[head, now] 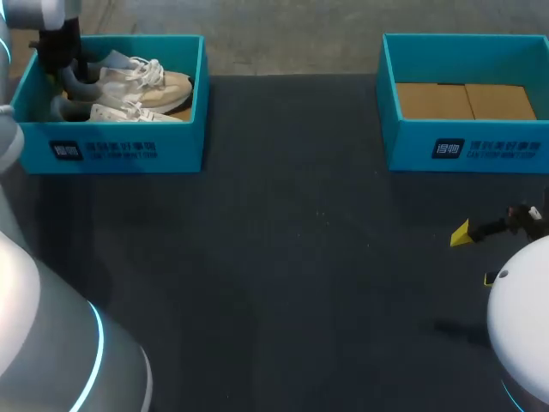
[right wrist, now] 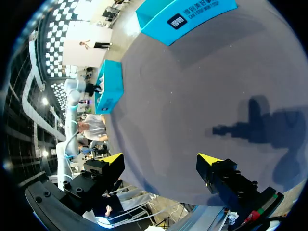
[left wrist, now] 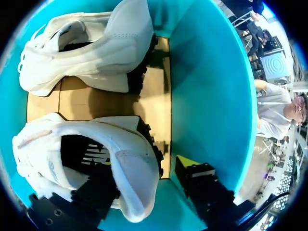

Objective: Take the shoe out of the shoebox, open the shoe tongue, remove and reinsert the insole, then place the shoe into the shoebox

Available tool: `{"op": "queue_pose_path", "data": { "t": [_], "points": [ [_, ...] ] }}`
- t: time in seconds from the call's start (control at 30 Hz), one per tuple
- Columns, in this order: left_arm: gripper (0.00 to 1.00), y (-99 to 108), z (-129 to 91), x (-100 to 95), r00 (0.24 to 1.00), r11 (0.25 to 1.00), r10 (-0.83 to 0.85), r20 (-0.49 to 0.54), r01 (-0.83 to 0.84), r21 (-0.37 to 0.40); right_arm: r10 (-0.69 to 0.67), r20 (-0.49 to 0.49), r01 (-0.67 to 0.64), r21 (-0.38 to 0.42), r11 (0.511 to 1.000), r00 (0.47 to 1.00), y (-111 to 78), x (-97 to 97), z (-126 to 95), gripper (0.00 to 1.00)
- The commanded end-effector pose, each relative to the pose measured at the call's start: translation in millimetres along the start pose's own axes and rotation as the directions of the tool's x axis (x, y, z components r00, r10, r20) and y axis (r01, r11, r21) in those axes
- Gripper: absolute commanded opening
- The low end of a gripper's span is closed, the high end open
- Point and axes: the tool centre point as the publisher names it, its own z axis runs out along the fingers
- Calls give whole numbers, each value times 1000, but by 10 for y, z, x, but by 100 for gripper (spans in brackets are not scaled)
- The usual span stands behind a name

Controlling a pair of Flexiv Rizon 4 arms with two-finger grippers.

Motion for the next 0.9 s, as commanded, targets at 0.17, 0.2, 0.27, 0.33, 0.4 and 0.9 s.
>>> {"op": "queue_pose_path", "data": {
  "t": [0.17, 0.2, 0.27, 0.33, 0.4, 0.9],
  "points": [
    [78, -42, -188, 42, 999, 1000, 7, 42, -6, -16, 1, 1, -1, -16, 1000, 1000, -109, 0, -71, 100],
    [79, -32, -193, 38, 999, 1000, 7, 46, -6, -19, 1, 1, -1, -16, 1000, 1000, -109, 0, -71, 100],
    [83, -53, -264, 43, 998, 1000, 5, 62, -4, -26, 1, 1, -1, -16, 1000, 1000, -109, 0, -71, 100],
    [86, -49, -313, 44, 997, 1000, 2, 76, 1, -29, 1, 1, -1, -16, 1000, 1000, -109, 0, -71, 100],
    [88, -26, -331, 37, 997, 999, 2, 83, 1, -32, 1, 1, -1, -16, 1000, 1000, -109, 0, -71, 100],
    [100, -37, -646, -15, 986, 998, -9, 165, 19, -59, 1, 1, -1, -16, 1000, 1000, -109, 0, -71, 100]
  ]
}}
